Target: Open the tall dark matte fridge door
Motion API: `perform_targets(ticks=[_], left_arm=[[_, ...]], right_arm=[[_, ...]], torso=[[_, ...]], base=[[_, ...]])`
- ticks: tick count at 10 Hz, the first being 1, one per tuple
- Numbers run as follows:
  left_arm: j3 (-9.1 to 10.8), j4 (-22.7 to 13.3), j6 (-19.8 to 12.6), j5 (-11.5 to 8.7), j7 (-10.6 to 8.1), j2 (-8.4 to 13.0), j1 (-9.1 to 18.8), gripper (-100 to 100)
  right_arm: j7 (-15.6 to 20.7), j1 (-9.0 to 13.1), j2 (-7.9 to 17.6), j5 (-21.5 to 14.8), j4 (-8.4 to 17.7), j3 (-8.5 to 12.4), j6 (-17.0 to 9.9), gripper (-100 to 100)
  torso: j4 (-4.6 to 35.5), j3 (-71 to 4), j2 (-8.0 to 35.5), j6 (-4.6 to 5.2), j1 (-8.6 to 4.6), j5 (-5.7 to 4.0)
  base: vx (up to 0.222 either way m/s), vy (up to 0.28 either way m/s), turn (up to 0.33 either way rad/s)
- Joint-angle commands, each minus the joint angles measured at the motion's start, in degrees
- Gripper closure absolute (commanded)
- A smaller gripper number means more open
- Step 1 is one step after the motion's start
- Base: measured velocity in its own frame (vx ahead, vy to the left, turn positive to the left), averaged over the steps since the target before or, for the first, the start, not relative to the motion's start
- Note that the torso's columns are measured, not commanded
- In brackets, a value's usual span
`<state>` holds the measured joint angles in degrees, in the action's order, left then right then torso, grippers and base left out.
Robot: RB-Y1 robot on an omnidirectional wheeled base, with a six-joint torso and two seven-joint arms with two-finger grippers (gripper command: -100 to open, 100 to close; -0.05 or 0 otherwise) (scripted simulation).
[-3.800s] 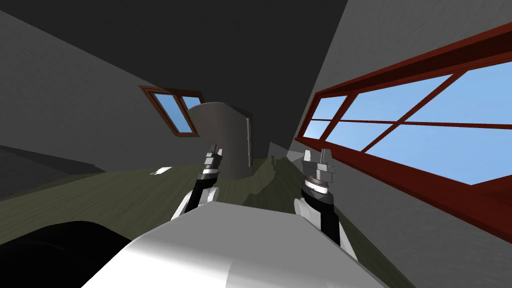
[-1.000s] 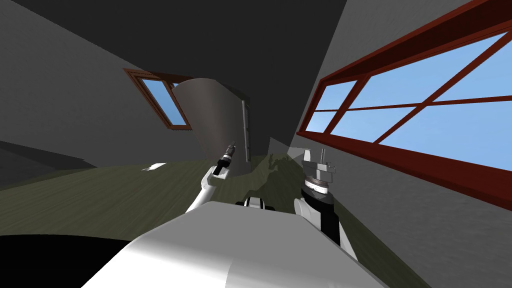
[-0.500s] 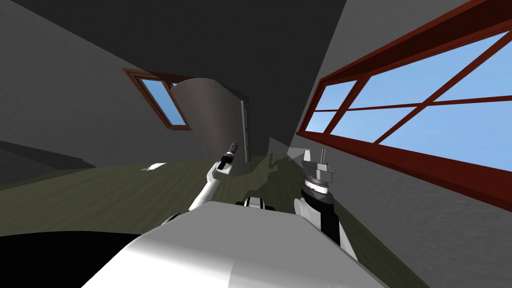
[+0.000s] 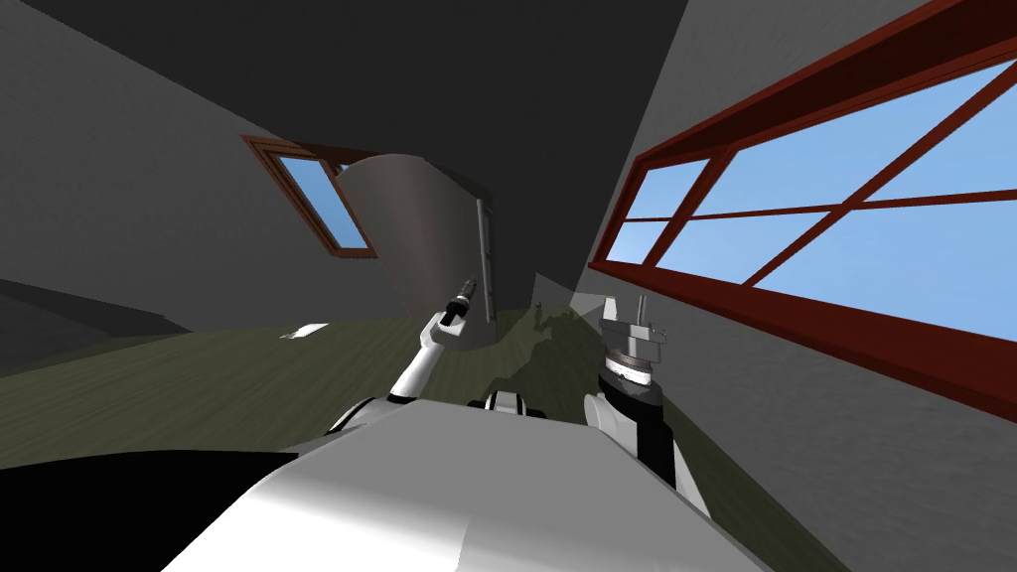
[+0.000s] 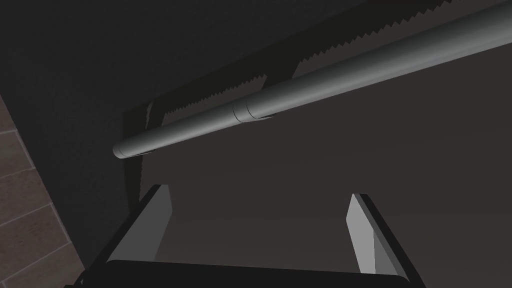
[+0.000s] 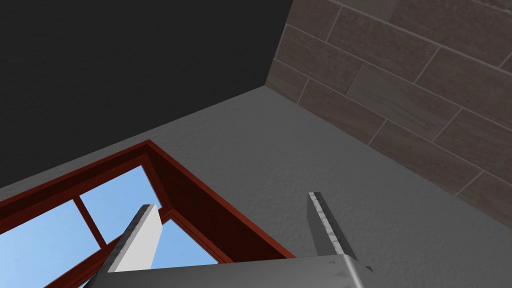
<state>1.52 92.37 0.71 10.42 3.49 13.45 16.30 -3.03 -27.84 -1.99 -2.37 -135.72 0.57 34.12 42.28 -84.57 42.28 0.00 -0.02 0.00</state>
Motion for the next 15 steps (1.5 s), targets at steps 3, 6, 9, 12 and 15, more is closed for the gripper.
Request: perform_targets(ticks=[3,6,9,12,15], left_arm=[[-0.45,-7.5,-3.9,0.6,1.34,1.0,7.8,-100],[-0.63,-11.5,-5.5,0.9,1.89,1.3,12.0,-100],[-0.82,-14.8,-7.0,1.2,2.44,1.6,15.2,-100],[-1.19,-19.8,-10.0,1.7,3.53,2.3,20.6,-100],[-1.37,-24.7,-11.5,2.0,4.06,2.8,24.6,-100]], right_arm=[[0.0,0.0,0.0,0.0,0.0,0.0,0.0,0],[0.0,0.0,0.0,0.0,0.0,0.0,0.0,0],[0.0,0.0,0.0,0.0,0.0,0.0,0.0,0],[0.0,0.0,0.0,0.0,0.0,0.0,0.0,0],[0.0,0.0,0.0,0.0,0.0,0.0,0.0,0]], torso=[[0.0,0.0,0.0,-0.01,0.03,0.01],[0.0,0.0,0.0,-0.01,0.02,0.00],[0.0,0.0,0.0,0.00,0.02,0.00],[0.0,0.0,0.0,0.00,0.01,0.00],[0.0,0.0,0.0,0.00,0.01,0.00]], base=[[0.013,-0.027,0.004],[0.014,-0.024,0.003],[0.008,-0.021,0.001],[0.009,-0.020,0.004],[0.009,-0.024,0.002]])
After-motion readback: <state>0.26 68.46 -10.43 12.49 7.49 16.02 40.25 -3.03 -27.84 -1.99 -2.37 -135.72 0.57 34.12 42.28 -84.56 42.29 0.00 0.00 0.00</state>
